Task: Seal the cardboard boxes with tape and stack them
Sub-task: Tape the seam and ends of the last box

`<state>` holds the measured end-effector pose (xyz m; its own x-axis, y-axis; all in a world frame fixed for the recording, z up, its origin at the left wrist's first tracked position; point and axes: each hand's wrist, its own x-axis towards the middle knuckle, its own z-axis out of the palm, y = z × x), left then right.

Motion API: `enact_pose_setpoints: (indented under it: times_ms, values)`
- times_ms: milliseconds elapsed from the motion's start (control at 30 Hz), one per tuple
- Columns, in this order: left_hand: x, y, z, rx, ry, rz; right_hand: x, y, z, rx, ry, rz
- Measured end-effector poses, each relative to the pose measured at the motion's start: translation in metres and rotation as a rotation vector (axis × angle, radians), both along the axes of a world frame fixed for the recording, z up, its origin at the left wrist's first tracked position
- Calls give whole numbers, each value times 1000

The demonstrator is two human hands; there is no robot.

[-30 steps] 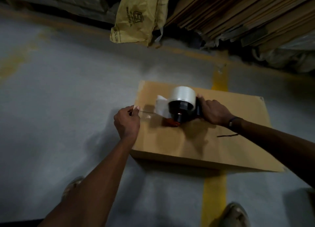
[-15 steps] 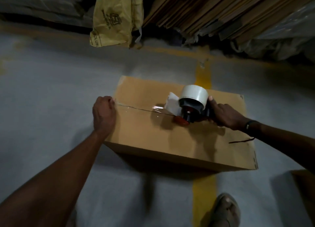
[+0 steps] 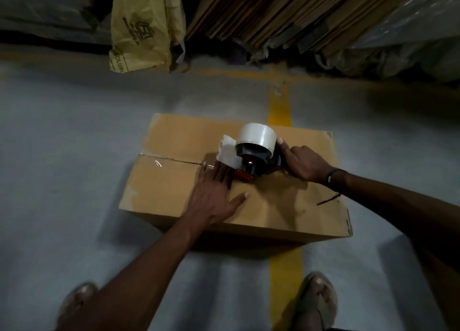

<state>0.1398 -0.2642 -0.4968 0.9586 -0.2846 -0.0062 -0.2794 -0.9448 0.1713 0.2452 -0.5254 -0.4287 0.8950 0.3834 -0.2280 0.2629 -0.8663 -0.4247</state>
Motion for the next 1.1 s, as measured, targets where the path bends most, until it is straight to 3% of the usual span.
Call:
enact_pose_setpoints:
  times_ms: [133, 233, 467, 667, 767, 1100]
  values:
    - [-2, 2, 0, -25, 60, 12, 2, -17, 4, -57, 25, 13]
    - [-4, 2, -3, 6, 109, 30, 1, -59, 11, -98, 40, -91]
    - [-3, -9, 0, 21, 66, 39, -4, -166, 12, -92, 69, -209]
    - [-15, -130, 24, -187, 163, -44, -3, -165, 10, -115, 96, -243]
    - [-28, -185, 24, -308, 253, 22, -7, -162, 18, -100, 57, -208]
    - [-28, -174, 11, -143, 206, -2, -10, -161, 13, -107, 90, -201]
